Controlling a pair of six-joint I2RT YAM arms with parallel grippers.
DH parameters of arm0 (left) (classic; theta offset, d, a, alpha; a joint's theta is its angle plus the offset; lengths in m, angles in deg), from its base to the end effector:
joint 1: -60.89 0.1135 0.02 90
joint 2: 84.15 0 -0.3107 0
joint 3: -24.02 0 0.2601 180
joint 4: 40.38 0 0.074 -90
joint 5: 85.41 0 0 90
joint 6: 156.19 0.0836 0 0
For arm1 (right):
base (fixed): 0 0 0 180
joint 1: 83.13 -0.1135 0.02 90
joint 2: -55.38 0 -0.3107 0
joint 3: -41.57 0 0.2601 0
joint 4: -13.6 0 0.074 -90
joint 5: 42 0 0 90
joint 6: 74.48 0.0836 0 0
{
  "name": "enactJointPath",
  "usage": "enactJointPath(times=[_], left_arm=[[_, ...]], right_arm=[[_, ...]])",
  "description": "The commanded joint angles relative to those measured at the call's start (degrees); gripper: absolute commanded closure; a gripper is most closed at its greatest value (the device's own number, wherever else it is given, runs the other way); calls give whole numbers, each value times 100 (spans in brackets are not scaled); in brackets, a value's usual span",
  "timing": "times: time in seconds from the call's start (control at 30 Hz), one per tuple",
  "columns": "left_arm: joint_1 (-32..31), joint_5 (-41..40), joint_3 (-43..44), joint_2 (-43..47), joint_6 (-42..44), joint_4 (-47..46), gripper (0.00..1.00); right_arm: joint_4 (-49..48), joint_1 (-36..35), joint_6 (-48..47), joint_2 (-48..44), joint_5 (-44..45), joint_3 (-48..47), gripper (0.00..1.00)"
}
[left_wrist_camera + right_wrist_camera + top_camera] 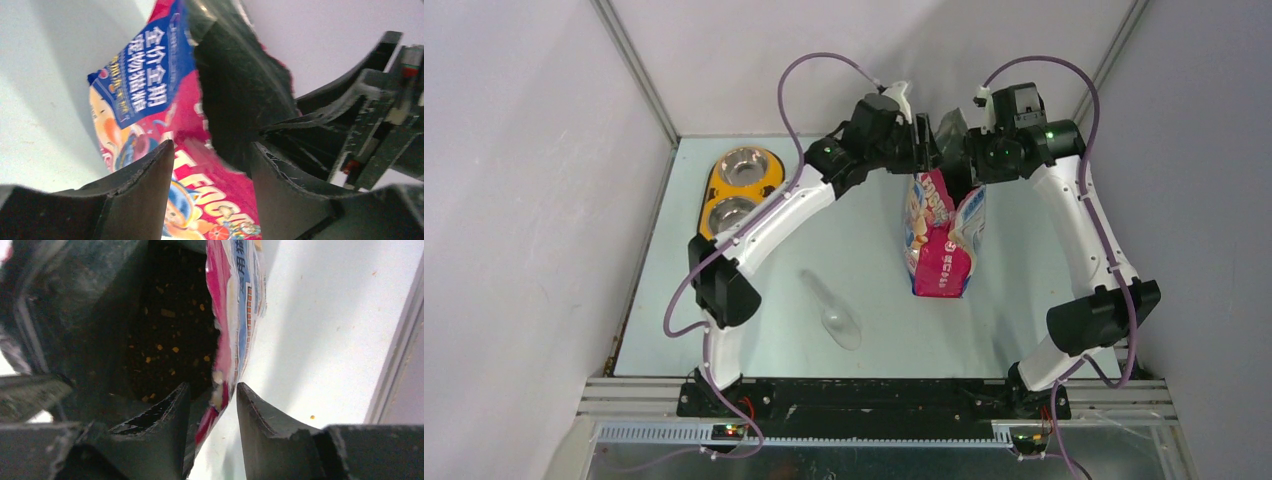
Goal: Serve the pet food
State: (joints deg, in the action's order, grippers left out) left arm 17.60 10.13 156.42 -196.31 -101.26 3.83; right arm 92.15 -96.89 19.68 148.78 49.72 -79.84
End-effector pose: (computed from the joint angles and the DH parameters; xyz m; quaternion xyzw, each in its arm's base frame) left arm 0.3765 -0.3658 0.4274 0.0863 0.8335 -0.3752 0.3963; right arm 0.3582 0.0851 0.4242 -0.0737 0.9383 0.0386 0.3356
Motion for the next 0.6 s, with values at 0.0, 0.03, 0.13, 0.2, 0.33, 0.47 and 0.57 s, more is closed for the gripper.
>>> enactJointPath(times=[0.0,0.03,0.13,0.2,0.33,0.47,0.57], left_arm=[[-252,-299,589,-224,67,25,39],[-286,-321,621,-271,125,29,39],[-338,-475,689,-268,140,65,39],[-379,-722,734,-263,189,192,40],[-451,-1214,550,-254,205,588,50],[-454,-1419,338,-209,371,795,63],[-431,-1367,547,-193,665,731,81]], right_arm=[[172,-5,375,-198,-104,83,59],[158,-22,364,-208,-109,97,59],[132,-56,339,-277,-109,151,59],[114,-73,304,-305,-92,157,59],[76,-169,258,-356,94,172,59],[27,-366,151,-409,554,221,62],[-10,-409,92,-453,800,250,67]])
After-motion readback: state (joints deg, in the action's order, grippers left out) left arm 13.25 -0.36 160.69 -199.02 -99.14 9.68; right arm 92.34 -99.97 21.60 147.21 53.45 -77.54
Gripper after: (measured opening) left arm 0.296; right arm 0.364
